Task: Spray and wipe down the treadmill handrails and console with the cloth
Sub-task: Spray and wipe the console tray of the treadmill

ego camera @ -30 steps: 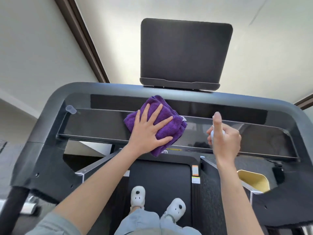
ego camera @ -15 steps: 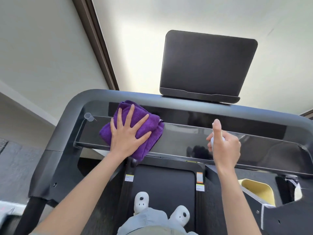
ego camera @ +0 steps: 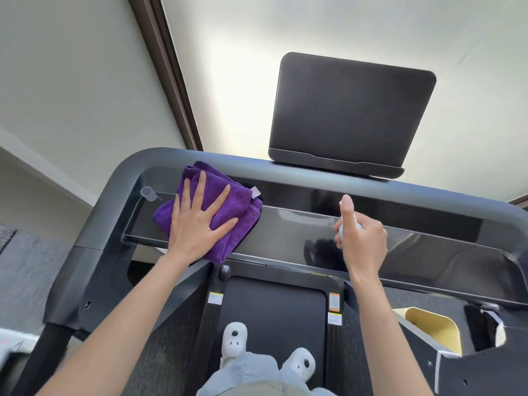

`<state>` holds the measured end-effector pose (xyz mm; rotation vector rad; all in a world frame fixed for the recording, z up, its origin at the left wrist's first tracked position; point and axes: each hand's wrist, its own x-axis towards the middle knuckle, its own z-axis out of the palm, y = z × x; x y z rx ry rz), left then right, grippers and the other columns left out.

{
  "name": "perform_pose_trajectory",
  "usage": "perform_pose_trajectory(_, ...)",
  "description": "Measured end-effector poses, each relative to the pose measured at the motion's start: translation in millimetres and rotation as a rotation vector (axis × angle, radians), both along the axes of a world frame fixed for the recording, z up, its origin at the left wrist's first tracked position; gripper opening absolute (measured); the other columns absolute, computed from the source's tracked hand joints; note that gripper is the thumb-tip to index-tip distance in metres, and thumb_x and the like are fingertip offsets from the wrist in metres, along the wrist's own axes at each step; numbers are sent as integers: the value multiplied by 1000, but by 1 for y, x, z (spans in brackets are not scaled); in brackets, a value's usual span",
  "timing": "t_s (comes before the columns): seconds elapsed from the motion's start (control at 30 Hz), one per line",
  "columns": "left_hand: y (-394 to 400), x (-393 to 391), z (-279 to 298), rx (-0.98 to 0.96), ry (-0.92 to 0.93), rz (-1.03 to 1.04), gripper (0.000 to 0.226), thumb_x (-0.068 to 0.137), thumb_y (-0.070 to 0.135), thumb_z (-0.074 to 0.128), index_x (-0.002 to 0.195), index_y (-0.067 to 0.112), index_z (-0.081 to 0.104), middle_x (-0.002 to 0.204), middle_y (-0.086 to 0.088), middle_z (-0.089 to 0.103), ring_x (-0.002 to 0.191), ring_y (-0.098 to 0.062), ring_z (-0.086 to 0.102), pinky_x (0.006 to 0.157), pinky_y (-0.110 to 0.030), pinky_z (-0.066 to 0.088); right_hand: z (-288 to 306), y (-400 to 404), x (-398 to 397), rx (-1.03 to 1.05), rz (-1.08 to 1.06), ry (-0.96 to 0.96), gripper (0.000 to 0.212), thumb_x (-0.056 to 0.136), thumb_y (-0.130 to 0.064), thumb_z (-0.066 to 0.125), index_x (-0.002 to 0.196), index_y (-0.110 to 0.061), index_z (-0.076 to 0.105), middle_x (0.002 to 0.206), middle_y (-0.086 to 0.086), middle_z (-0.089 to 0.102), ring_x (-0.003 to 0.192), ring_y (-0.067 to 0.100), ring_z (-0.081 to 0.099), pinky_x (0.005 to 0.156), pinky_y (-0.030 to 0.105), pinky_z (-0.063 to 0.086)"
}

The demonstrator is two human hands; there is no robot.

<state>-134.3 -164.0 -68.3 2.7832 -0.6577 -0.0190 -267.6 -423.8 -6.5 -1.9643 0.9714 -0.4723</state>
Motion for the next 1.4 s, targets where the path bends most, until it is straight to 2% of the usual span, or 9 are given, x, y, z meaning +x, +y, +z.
perform_pose_trajectory(0.13,6,-13,-4,-6,-17,34,75,83,79,21,150,47,20,164,2,-3,150,-32,-2,120,-54,6,-1,2,1,0,13,-7,77,76,-85,29,51,-17,57,47,0,57,61,27,63,66,28,42)
perform_pose_trajectory(0.23,-22,-4,-1,19,-8,193,76,81,79,17,151,49,10,164,-5,-6,148,-40,-1,117,-59,9,-2,0,-2,4,-4,-18,76,75,-85,30,51,-19,57,47,-1,57,61,27,64,68,30,44)
perform_pose_trajectory(0.3,-47,-10,0,57,-23,205,75,82,79,13,151,49,5,163,-9,-10,147,-45,-3,115,-62,11,-3,-2,-5,4,-4,-25,76,76,-85,29,51,-19,57,47,-1,57,60,26,63,67,28,43)
perform_pose_trajectory(0.5,-118,-42,-2,66,-73,53,72,86,76,14,150,49,-4,163,-12,-12,146,-48,-8,114,-63,10,-5,-23,-28,36,-3,-36,77,77,-84,29,49,-18,57,45,-1,57,59,27,64,68,29,46)
perform_pose_trajectory(0.77,-224,-95,-2,62,-101,-61,70,87,75,18,151,49,4,163,-13,-8,145,-49,-7,113,-64,11,-6,-114,-116,16,-216,-14,77,77,-78,30,49,-12,58,43,2,55,55,25,58,61,31,39)
perform_pose_trajectory(0.9,-282,-122,1,37,-92,-150,69,87,72,20,151,49,10,163,-11,-9,145,-48,-11,113,-65,6,-8,-153,-154,30,-324,-16,77,85,-73,35,51,-8,59,43,1,54,54,24,56,63,33,40)
perform_pose_trajectory(1.0,-325,-141,2,38,-107,-235,68,89,70,25,152,48,12,163,-11,-10,145,-47,-13,114,-65,1,-11,-173,-174,35,-402,-9,80,80,-77,32,53,-7,61,42,1,55,53,23,58,63,31,40)
perform_pose_trajectory(1.27,-421,-178,2,15,-174,-537,61,90,67,33,148,46,31,164,-11,1,146,-47,-10,113,-65,-7,-14,-207,-210,165,-507,-89,86,78,-82,33,51,-6,60,39,3,53,42,16,53,73,44,53)
perform_pose_trajectory(1.4,-446,-193,4,33,-175,-622,64,88,68,27,148,46,30,164,-10,0,146,-45,-10,113,-62,-11,-12,-212,-221,190,-524,-97,89,77,-87,33,49,-6,59,39,3,53,41,17,53,80,52,56)
